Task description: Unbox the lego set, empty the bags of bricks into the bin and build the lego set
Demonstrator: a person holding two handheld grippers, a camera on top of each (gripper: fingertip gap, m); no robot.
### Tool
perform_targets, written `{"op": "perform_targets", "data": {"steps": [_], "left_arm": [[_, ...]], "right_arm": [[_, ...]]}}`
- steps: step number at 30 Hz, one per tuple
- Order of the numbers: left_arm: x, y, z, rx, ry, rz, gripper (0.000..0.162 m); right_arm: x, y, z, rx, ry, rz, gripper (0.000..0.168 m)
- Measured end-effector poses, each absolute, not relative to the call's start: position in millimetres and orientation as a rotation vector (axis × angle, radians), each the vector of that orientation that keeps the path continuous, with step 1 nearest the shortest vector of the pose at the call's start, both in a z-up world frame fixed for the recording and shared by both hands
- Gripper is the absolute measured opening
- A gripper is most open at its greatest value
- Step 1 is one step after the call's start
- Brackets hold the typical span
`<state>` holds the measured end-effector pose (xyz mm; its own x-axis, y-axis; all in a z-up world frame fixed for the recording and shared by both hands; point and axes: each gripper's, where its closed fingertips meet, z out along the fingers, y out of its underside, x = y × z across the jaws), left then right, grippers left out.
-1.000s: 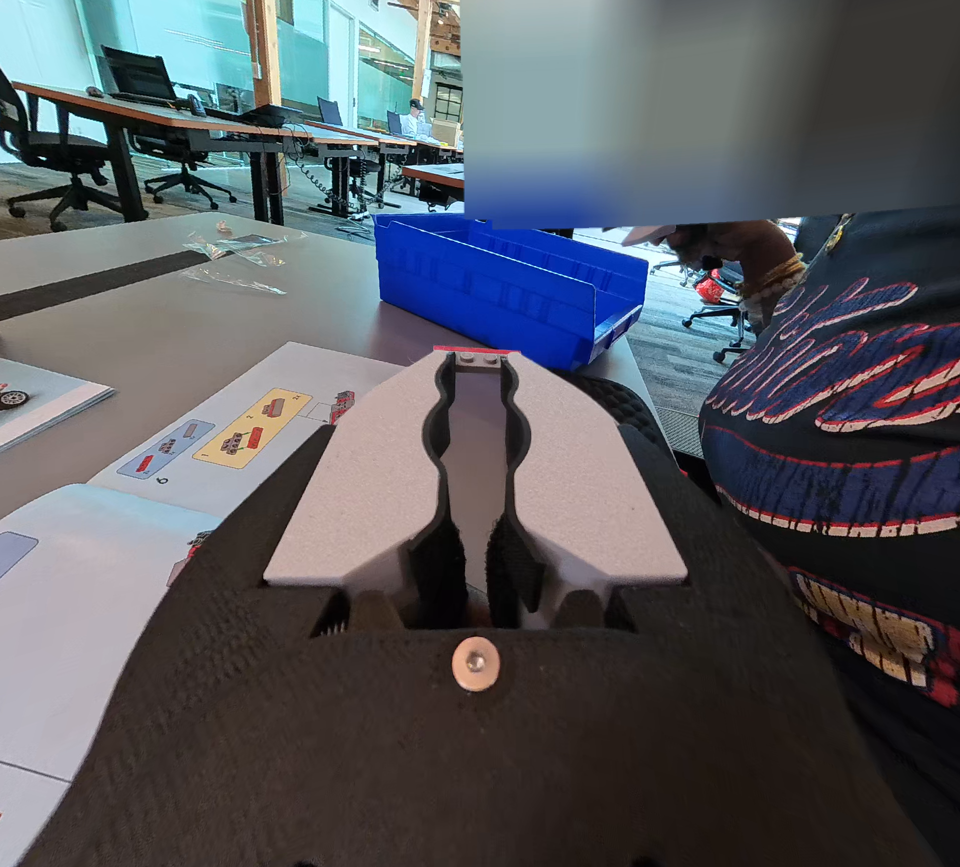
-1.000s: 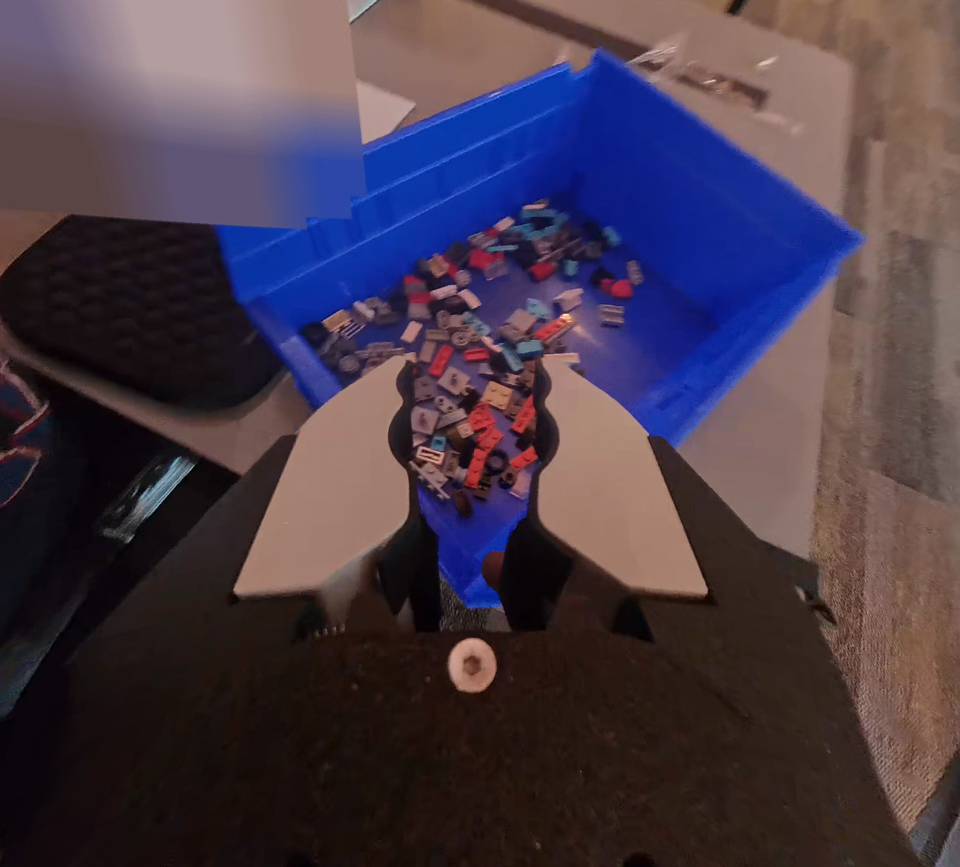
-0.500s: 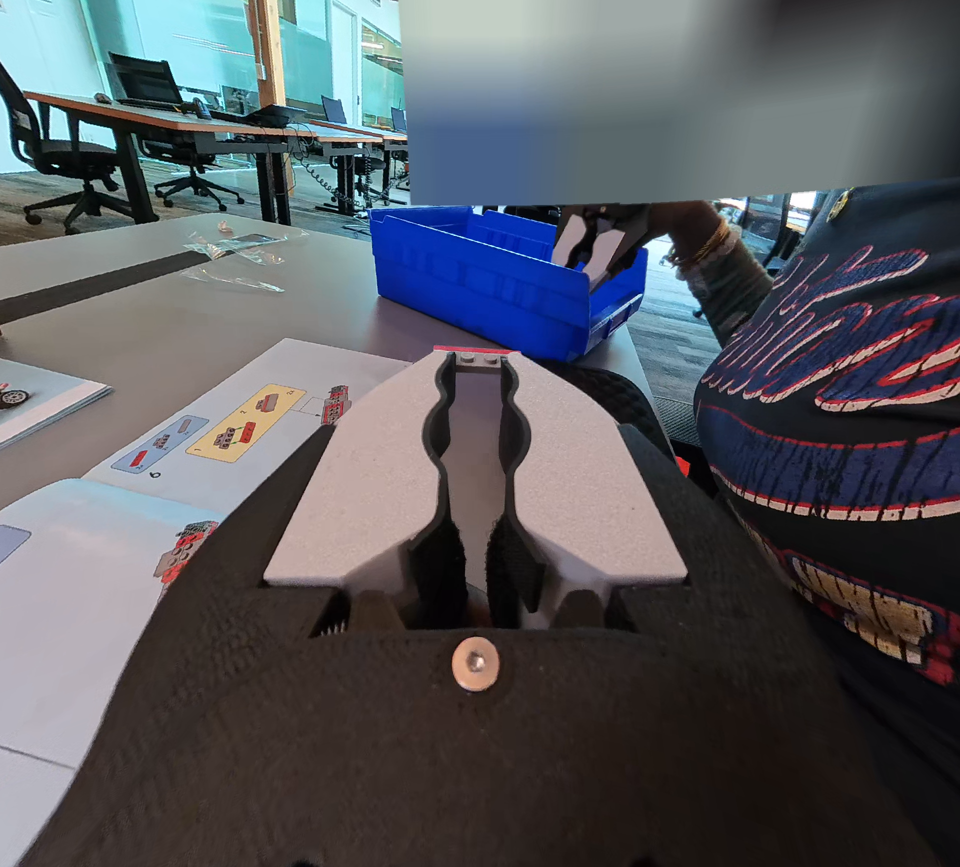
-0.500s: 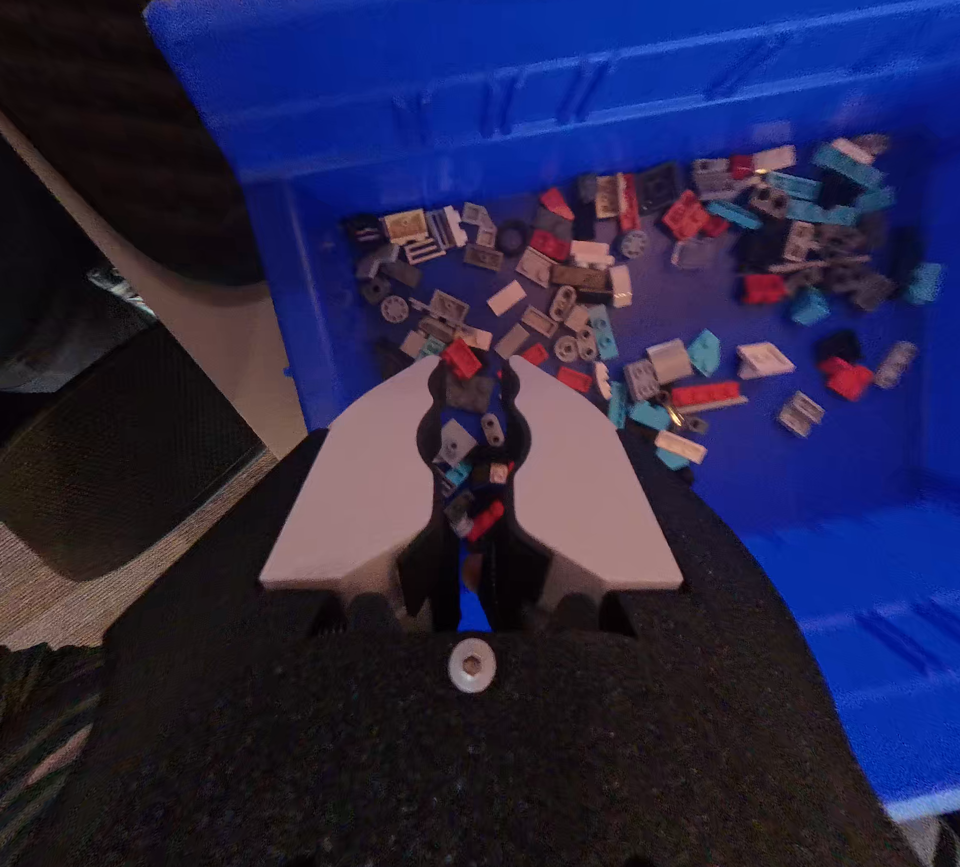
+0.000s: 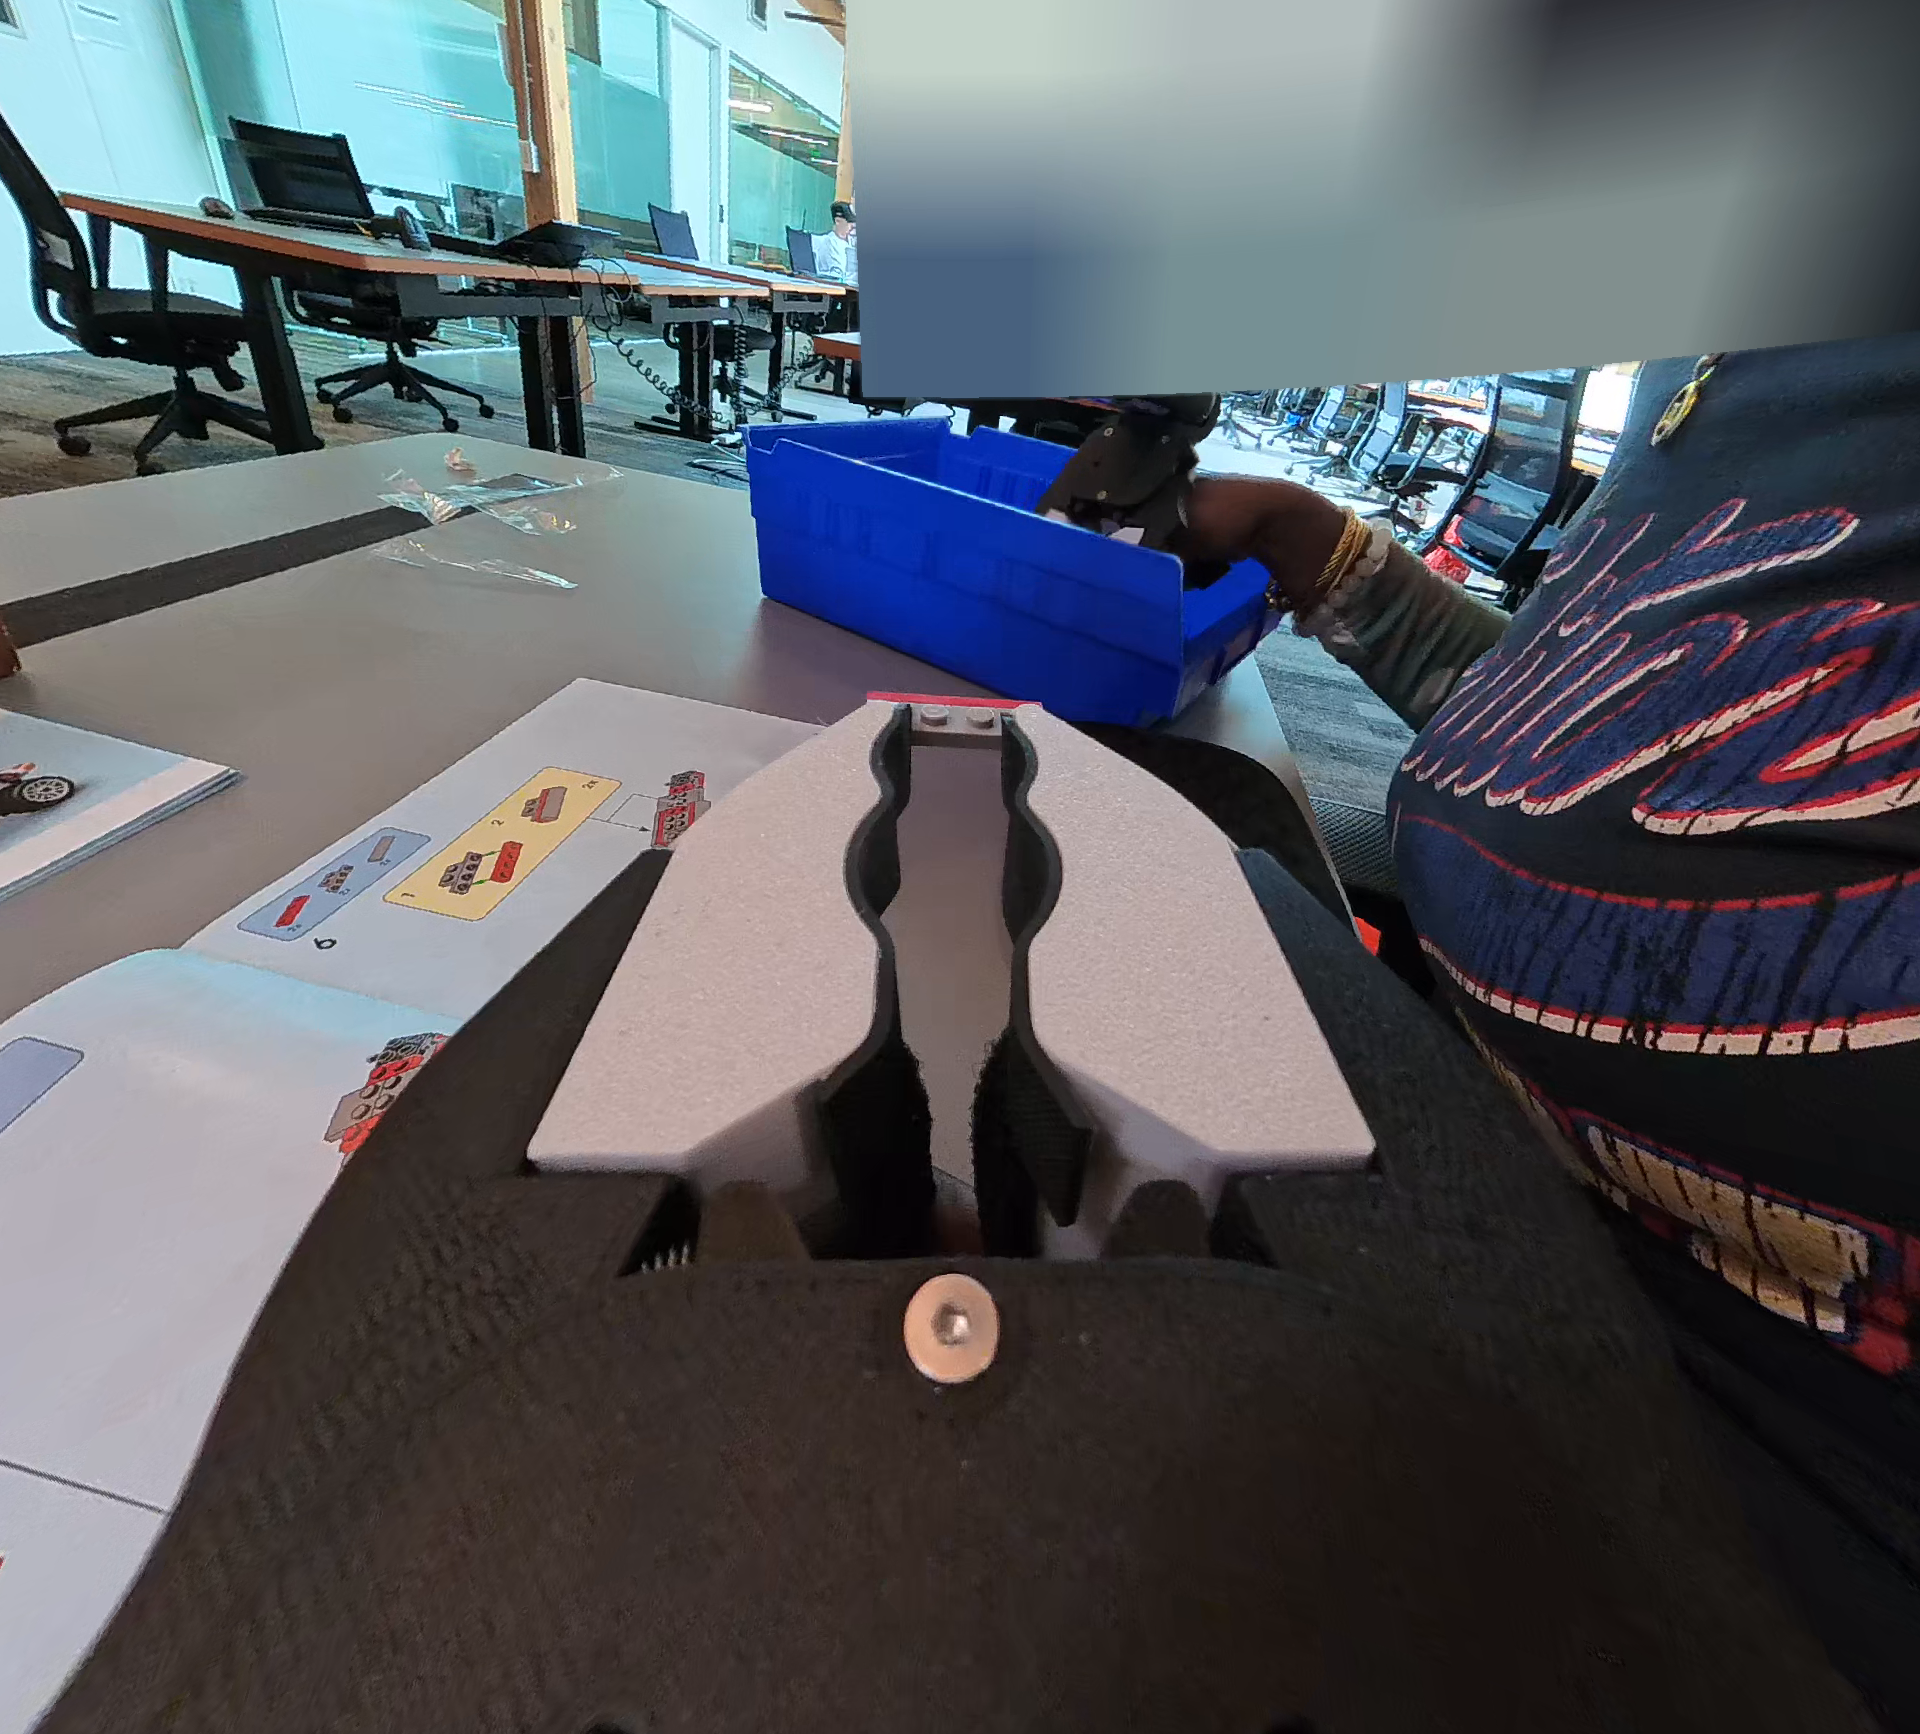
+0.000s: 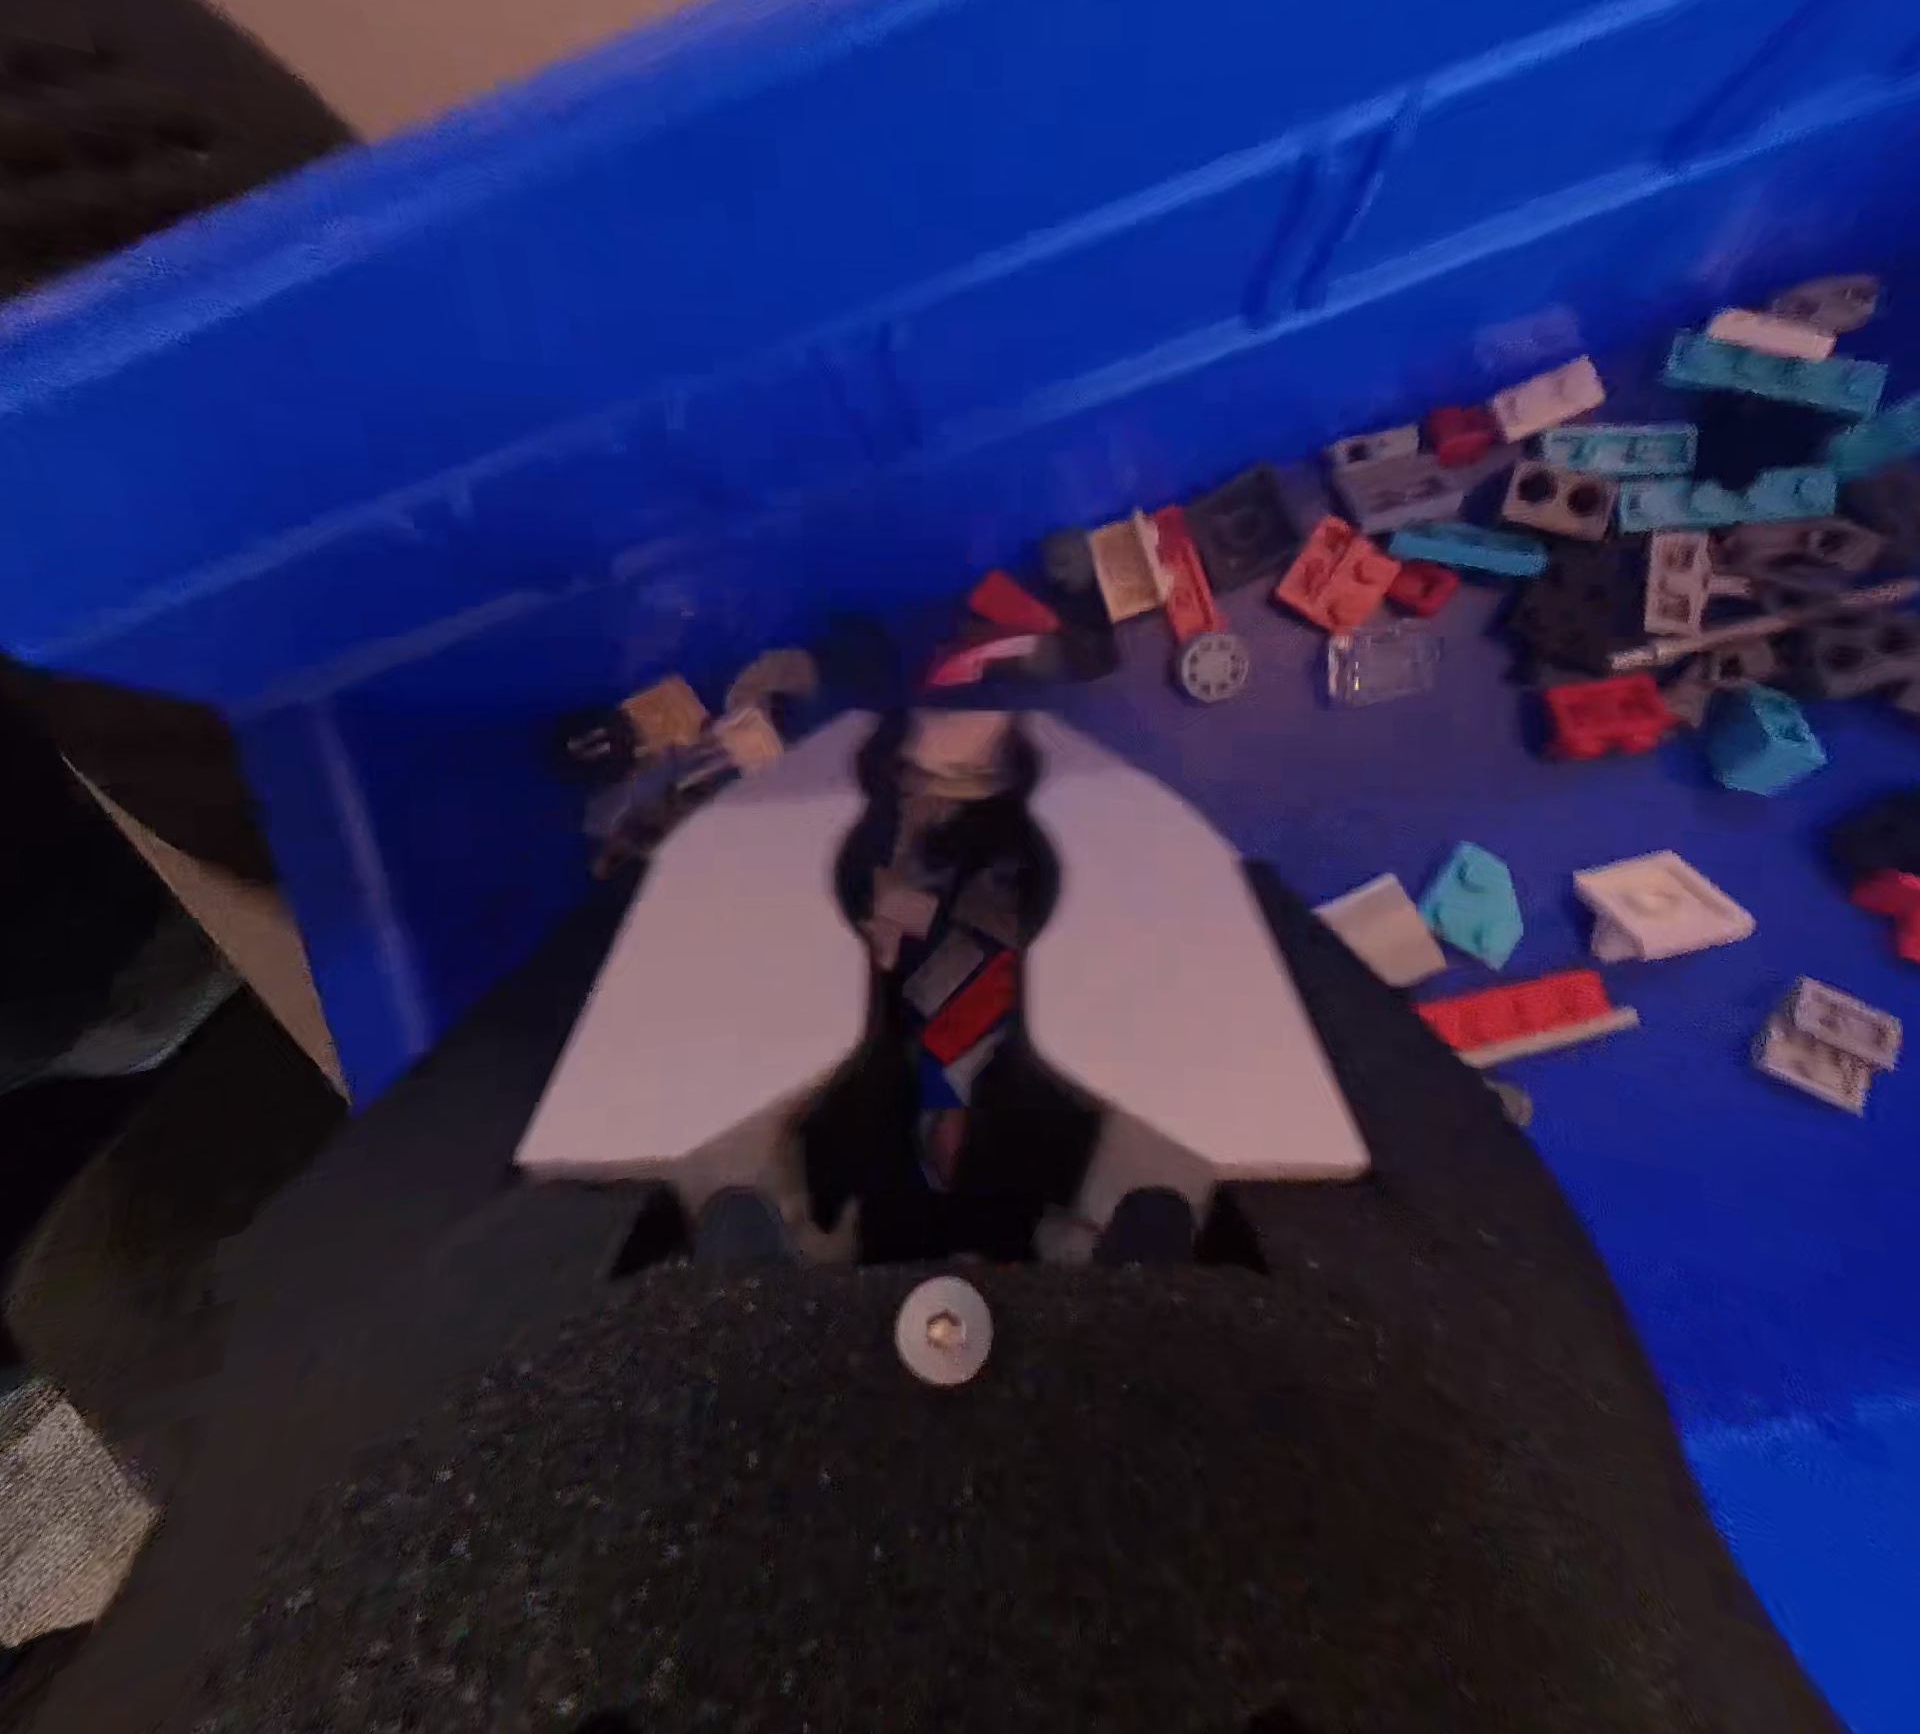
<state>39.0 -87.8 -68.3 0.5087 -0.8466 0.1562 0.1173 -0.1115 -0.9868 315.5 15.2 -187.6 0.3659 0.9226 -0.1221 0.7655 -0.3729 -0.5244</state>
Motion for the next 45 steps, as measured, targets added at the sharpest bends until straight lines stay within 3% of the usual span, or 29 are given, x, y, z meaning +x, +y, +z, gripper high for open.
{"op": "perform_targets", "data": {"steps": [1,6,14,23,29,32,45], "left_arm": [[39,-88,-68,-1.456,0.672,-0.93,0.016],[38,-88,-69,-1.455,0.673,-0.936,0.016],[42,-88,-69,-1.451,0.688,-0.941,0.016],[41,-90,-69,-1.447,0.687,-0.945,0.016],[43,-88,-69,-1.452,0.701,-0.956,0.016],[44,-89,-66,-1.446,0.71,-0.958,0.016],[75,-116,-37,-1.371,0.792,-0.943,0.016]], "right_arm": [[322,15,-189,-2.276,-1.46,0.522,0.017],[357,15,-185,-2.434,-1.335,0.309,0.018],[369,52,-147,-2.283,-1.109,0.094,0.066],[427,39,-69,-2.118,-0.813,-0.012,0.056],[474,8,-86,-2.217,-0.648,-0.025,0.058],[474,-2,-87,-2.186,-0.619,0.056,0.051],[492,-84,-45,-1.978,-0.589,0.098,0.041]]}}
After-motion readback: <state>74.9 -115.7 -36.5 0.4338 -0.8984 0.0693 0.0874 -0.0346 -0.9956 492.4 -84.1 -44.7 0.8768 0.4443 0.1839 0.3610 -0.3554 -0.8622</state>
